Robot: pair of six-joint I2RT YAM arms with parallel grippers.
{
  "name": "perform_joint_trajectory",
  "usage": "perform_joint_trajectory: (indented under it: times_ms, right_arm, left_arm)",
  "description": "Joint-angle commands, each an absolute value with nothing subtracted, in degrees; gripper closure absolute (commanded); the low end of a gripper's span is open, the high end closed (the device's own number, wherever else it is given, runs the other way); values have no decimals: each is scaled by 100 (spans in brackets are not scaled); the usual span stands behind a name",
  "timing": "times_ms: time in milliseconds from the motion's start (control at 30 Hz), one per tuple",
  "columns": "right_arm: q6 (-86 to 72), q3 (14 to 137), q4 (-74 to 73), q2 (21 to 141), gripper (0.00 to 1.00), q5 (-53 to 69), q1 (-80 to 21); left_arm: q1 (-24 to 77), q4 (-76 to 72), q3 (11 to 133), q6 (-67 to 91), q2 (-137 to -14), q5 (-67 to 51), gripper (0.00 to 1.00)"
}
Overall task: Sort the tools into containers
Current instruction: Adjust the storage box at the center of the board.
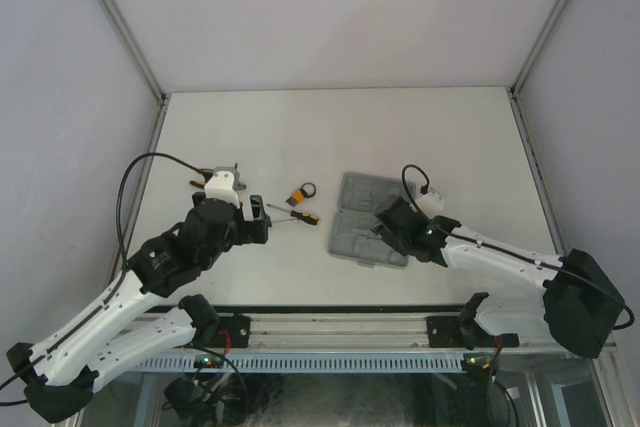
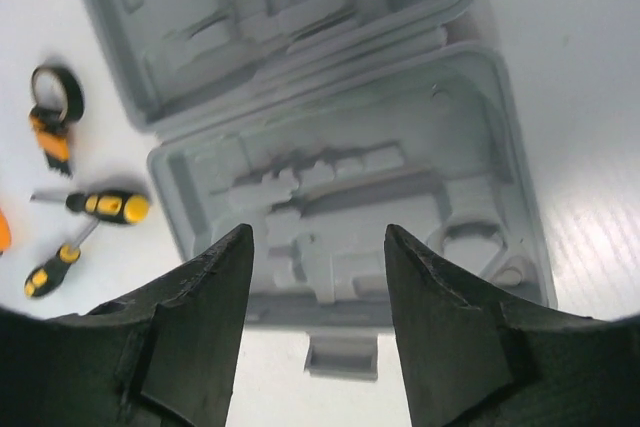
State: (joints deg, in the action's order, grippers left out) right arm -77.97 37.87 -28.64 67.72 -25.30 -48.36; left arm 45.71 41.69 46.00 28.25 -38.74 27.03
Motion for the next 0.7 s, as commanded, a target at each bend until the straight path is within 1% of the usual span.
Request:
perform_joint_trajectory:
  times_ms: [0, 300, 567, 667]
  right_arm:
    - [-8121, 3854, -2555, 7116, 44, -2422, -4445]
    - [-7480, 3856, -2142, 7675, 43, -2212, -3671]
    - [-6535, 3877, -1415, 7966, 43, -1916, -2688]
    - [-6151, 4099, -1336, 8185, 43, -1778, -2307]
  left_arm:
    - [4544, 4175, 4826, 2612, -3858, 2845, 0]
    - [4544, 4162, 4798, 2500, -3912, 2816, 0]
    - [4544, 4149, 4802, 2439, -4063, 2737, 0]
    - [4545, 4148, 4804, 2426, -4076, 2715, 0]
